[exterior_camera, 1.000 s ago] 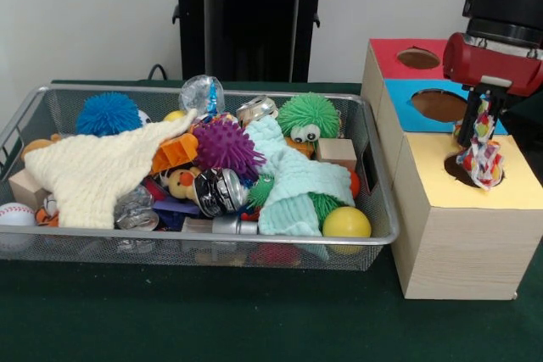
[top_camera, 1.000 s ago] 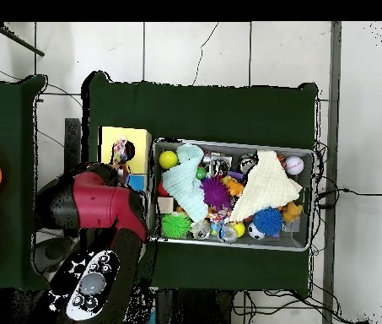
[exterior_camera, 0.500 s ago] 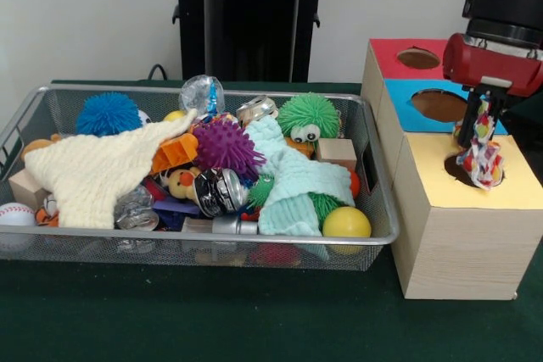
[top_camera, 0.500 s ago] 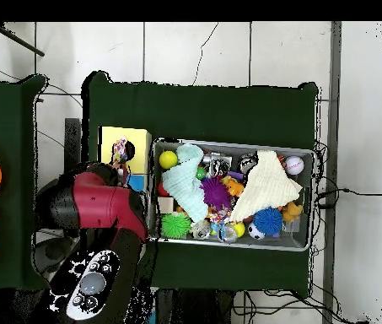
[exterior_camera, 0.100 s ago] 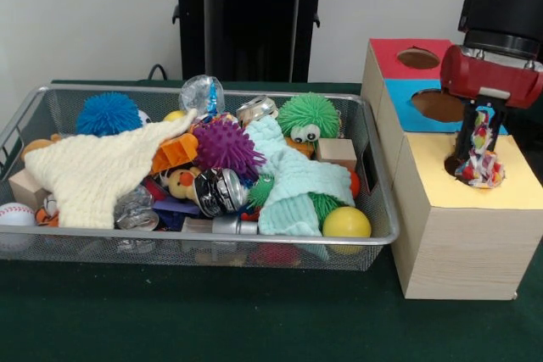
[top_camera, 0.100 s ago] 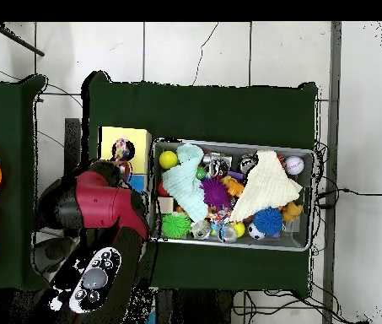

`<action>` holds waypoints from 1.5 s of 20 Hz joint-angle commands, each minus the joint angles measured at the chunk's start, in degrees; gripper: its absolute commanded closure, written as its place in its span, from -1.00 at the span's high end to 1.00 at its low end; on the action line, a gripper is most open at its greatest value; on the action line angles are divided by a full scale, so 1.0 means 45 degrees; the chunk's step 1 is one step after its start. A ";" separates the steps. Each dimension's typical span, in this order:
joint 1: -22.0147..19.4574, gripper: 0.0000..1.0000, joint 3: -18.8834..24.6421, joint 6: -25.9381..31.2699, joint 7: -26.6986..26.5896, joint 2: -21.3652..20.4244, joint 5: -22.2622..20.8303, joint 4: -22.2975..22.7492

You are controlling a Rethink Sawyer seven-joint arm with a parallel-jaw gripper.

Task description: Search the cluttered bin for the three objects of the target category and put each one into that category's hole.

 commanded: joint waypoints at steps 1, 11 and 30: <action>-0.0420 1.00 0.0803 -0.0178 0.2797 0.0941 0.0064 0.1227; -0.0479 1.00 0.0760 0.0555 0.2524 0.0399 0.0063 0.1293; -0.0257 1.00 0.0162 0.5285 0.2429 -0.1426 0.0002 0.0736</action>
